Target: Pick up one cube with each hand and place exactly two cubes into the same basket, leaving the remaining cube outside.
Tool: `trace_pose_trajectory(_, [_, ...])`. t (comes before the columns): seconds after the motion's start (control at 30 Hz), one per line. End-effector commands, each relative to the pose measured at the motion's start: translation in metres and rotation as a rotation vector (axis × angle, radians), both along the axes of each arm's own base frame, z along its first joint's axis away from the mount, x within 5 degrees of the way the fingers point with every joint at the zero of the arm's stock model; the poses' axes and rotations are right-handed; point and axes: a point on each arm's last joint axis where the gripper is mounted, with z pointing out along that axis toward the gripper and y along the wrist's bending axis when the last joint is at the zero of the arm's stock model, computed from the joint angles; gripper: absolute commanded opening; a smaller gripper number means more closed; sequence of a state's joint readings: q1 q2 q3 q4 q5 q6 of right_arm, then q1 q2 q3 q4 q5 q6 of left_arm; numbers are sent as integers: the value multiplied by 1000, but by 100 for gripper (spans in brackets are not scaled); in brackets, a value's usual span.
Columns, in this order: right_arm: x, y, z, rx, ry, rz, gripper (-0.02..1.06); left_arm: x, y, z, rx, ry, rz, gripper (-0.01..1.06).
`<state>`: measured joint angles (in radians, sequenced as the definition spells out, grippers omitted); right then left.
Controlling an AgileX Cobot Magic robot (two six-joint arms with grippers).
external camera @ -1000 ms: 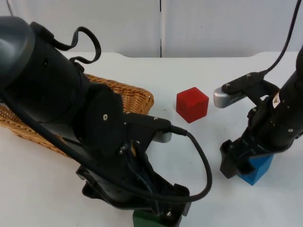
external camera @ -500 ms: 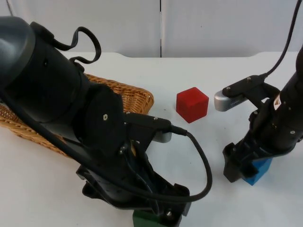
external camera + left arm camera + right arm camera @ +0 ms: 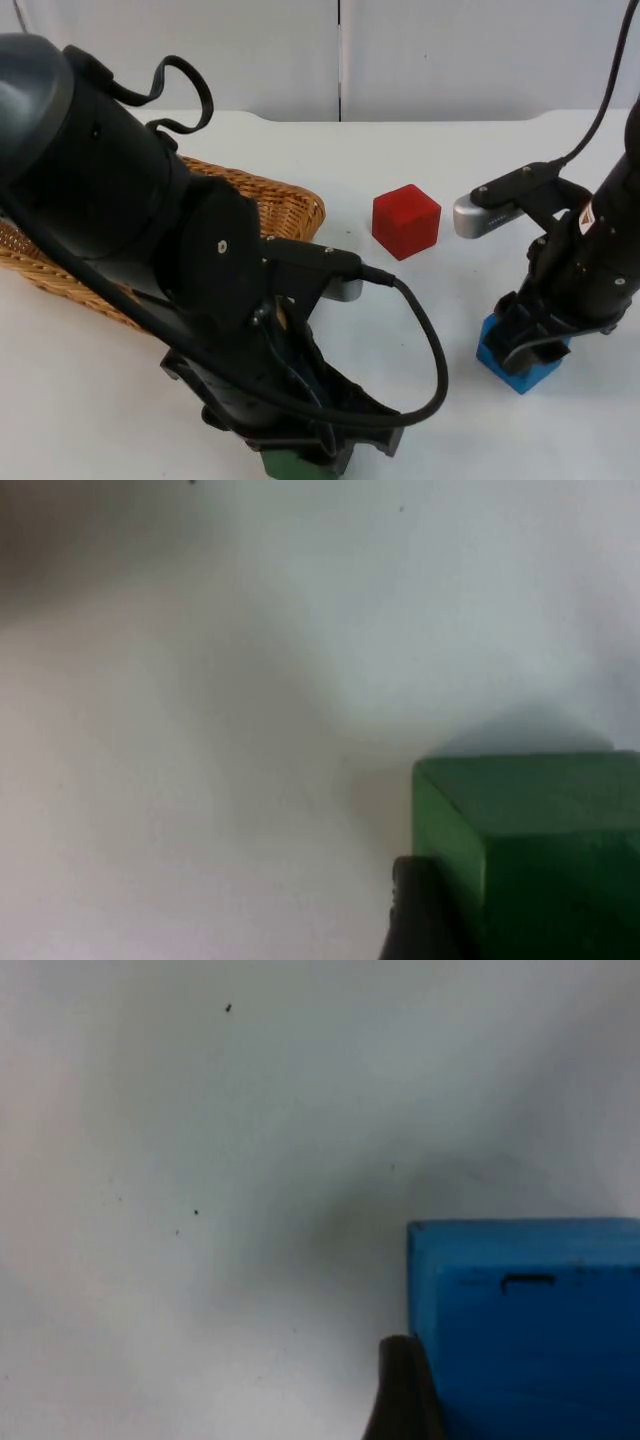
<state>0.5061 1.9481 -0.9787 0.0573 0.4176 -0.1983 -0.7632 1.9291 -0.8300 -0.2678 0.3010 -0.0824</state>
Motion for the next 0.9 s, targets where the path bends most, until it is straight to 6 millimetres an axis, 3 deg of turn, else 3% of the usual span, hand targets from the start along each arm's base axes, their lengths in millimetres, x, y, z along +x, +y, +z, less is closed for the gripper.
trace_pose_trajectory(0.0, [1,2,8,10,-21,2,8,-2,-2,2,-3,5,-1,23])
trace_pose_trajectory(0.07, [1,2,17,23,-43,2,0,-3,-1,3,2,15,-3,2])
trace_pose_trajectory(0.1, [1,2,24,32,-59,3,0,-3,-1,4,3,18,-6,0])
trace_pose_trajectory(0.13, [1,2,24,32,-59,3,0,-3,-1,4,3,18,-6,0])
trace_pose_trajectory(0.27, [-3,0,60,74,-133,3,0,-5,-1,21,-19,-2,-27,0])
trace_pose_trajectory(0.3, [-3,0,60,74,-133,3,0,-5,-1,21,-19,-2,-27,0])
trace_pose_trajectory(0.4, [-10,-4,90,105,-186,5,0,-6,0,47,-62,-58,-62,0])
trace_pose_trajectory(0.43, [-10,-4,90,105,-186,5,0,-6,0,47,-62,-58,-62,0])
trace_pose_trajectory(0.6, [-28,-14,142,165,-291,7,0,-13,6,102,-152,-193,-132,0])
trace_pose_trajectory(0.87, [-42,-22,173,207,-366,8,0,-19,14,130,-182,-275,-166,0])
